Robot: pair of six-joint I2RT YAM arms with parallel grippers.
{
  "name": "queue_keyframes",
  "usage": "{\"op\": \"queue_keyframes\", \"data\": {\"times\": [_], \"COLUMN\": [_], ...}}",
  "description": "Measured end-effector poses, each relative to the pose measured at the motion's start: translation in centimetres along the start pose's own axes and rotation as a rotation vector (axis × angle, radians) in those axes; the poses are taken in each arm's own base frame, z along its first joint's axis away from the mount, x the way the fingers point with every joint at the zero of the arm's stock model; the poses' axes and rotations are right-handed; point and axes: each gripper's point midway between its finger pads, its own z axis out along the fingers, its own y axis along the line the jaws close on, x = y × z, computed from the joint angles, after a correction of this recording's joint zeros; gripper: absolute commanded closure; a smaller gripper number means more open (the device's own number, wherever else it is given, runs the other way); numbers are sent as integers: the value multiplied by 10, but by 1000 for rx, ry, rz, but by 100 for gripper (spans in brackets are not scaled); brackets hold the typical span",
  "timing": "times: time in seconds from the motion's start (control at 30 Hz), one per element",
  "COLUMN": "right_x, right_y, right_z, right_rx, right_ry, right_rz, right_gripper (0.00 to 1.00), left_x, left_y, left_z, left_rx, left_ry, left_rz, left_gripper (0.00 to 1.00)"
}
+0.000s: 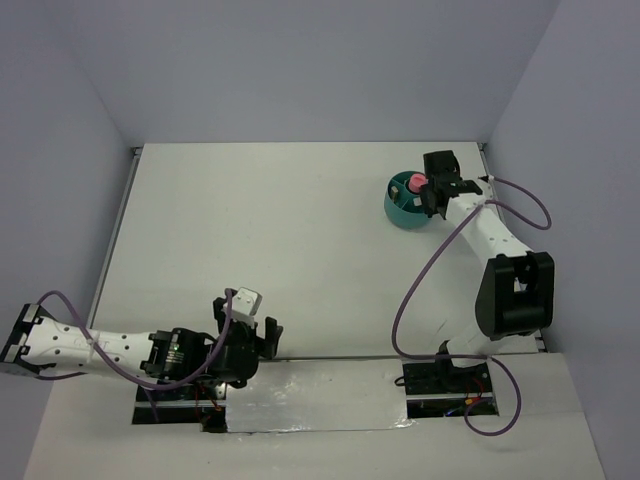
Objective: Sort the stationery into containers
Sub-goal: Place the stationery in the storage box.
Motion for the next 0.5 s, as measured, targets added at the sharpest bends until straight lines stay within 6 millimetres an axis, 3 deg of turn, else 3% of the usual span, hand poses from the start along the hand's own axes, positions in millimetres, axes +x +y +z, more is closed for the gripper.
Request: {"op": "queue_keyframes", "data": {"times": [0.2,0.4,0.43,0.5], "right_x": [4,13,14,16], "right_y": [-1,-15,-18,-19], "right_z": [5,12,13,16], "right_rx": [0,20,26,23], "right_ry": [9,29,31,33], "right_rz": [1,-9,-12,-6], "right_gripper": [90,87,81,79], "left_x": [4,8,7,5], "left_y": [-3,-4,-4,-6], "left_z": [2,3,3,2], "left_rx": [1,0,4,13], "left_ry": [11,23,23,18], "left_rz": [24,41,42,38], "left_gripper": [1,1,1,1]}}
